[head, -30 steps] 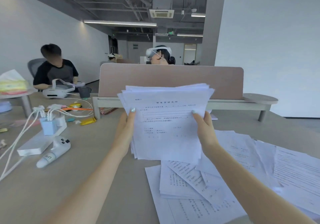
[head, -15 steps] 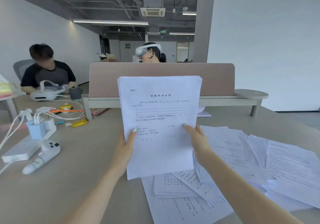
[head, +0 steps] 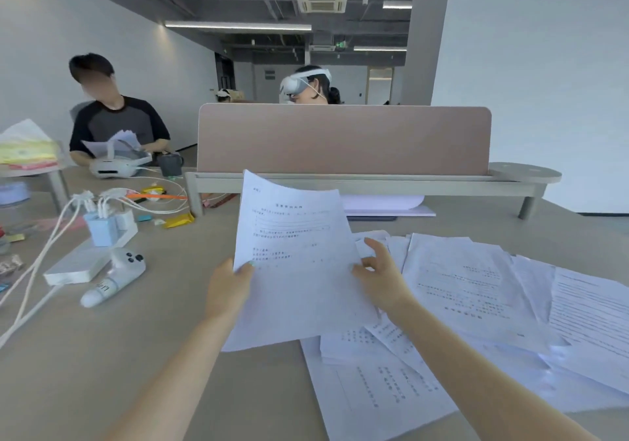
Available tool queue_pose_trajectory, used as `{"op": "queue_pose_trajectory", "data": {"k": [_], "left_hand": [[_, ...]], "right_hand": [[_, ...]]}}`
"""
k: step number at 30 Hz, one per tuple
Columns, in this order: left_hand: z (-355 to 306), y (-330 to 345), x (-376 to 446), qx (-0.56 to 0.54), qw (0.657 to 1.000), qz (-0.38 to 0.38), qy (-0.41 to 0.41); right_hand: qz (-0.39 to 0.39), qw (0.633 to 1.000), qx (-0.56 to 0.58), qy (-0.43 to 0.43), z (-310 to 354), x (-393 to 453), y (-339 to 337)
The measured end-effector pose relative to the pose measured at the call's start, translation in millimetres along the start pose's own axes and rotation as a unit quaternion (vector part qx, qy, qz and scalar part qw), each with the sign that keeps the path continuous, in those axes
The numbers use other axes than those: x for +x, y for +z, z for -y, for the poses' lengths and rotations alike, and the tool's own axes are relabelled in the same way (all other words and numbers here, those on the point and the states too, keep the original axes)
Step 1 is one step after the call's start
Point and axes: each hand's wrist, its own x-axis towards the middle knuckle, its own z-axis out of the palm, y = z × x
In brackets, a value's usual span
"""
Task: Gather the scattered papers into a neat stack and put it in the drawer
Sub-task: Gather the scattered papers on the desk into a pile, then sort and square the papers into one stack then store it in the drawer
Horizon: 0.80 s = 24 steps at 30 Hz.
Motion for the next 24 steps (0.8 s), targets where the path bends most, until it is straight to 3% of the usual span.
{"op": "queue_pose_trajectory", "data": {"k": [5, 9, 14, 17, 21, 24], "left_hand": [[39.2, -28.4, -2.5, 0.185, 0.983, -0.008, 0.004], [42.2, -43.9, -2.2, 0.343, 0.939, -0.003, 0.010], [43.5, -38.0, 3.6, 0.474, 0.881, -0.002, 0.017], [28.6, -9.5, -3.0, 0.476, 0.876, 0.033, 0.072], [-1.6, 63.6, -30.7, 0.414, 0.878, 0.164, 0.174], [-18.7, 117.9, -54.2, 0.350, 0.880, 0.282, 0.152]], "right_hand": [[0.066, 0.989, -0.130, -0.017, -37.3, -13.3, 25.5], [0.084, 0.974, -0.199, -0.062, -48.9, -20.1, 34.2], [0.084, 0.967, -0.236, -0.054, -49.3, -18.2, 18.4], [0.033, 0.964, -0.256, -0.063, -46.5, -12.5, 0.1], [-0.040, 0.959, -0.276, -0.057, -44.5, -2.8, -34.7], [-0.087, 0.932, -0.350, -0.029, -46.5, 6.3, -66.7]]}}
